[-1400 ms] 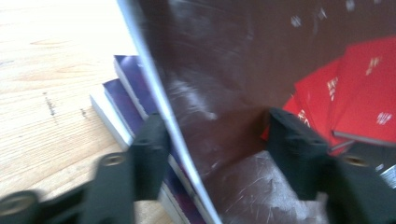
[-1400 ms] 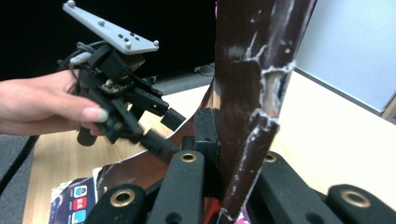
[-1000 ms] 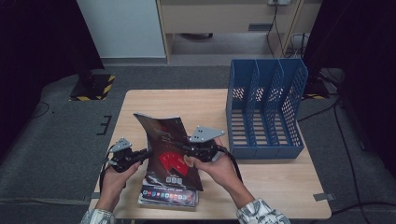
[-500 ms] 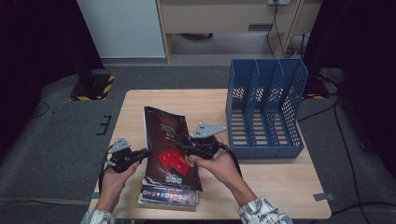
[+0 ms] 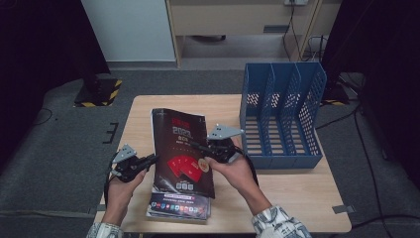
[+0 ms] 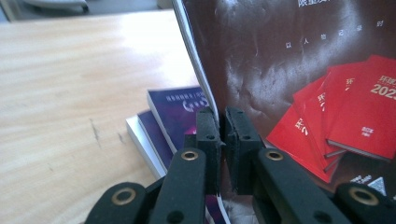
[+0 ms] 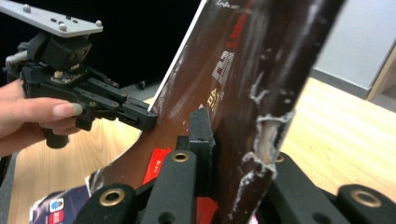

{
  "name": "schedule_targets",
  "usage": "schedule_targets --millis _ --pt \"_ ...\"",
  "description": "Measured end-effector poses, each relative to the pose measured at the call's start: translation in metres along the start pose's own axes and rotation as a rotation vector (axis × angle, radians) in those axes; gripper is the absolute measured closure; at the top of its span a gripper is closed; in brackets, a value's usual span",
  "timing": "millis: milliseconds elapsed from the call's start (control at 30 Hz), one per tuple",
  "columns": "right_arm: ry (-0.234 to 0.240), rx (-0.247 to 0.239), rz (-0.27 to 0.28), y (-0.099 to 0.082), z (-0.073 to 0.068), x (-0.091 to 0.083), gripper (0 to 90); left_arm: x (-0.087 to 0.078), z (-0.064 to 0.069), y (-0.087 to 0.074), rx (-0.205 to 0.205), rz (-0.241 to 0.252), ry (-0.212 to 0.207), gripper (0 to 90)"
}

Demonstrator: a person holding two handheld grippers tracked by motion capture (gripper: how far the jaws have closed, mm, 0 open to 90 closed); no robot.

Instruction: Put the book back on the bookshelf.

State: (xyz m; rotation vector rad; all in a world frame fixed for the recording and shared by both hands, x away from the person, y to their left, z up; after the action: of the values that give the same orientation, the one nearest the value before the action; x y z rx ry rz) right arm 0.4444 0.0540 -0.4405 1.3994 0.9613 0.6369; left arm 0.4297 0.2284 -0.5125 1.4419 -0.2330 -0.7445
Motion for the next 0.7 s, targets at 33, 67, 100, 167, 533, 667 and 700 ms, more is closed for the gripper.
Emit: schedule_targets --millis 33,67,100,167,533,667,700 --pt "0.000 0.001 0.006 0.002 0.001 0.001 82.9 0.000 -0.001 0.001 0.004 0.002 0.005 84.6" --pt "-0.001 -0.002 0.008 0.004 0.001 0.001 83.0 0.000 -0.001 0.002 0.002 0.005 0.007 84.6" --pt "0.000 -0.005 0.008 0.005 0.001 0.001 83.0 0.000 -0.001 0.003 0.002 0.007 0.010 84.6" --pt "0.003 -0.012 0.011 0.006 0.000 0.002 82.8 -0.001 -0.001 0.003 0.005 0.008 0.010 84.7" --pt "0.020 0.019 -0.003 0.006 0.000 0.004 71.7 -0.002 0.002 0.008 0.013 0.023 0.001 85.2" --pt "0.027 0.027 -0.019 0.004 -0.003 0.009 70.6 -0.003 0.004 0.009 0.013 0.032 -0.004 85.3" --pt "0.031 0.031 -0.028 0.002 -0.004 0.010 70.4 -0.003 0.004 0.010 0.016 0.035 -0.007 85.3"
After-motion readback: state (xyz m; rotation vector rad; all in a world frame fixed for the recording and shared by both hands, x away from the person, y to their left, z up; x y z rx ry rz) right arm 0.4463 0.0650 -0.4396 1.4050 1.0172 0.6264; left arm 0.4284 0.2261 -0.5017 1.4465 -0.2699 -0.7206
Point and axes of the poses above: each handheld gripper's, and its own axes: x roughly forward along the jaws, y roughly out of its top, z roughly to its right, the point moved 10 cm from there along x, roughly forward along the jaws, and after that the axes turned 10 degrees about z, right-handed, at the moved point
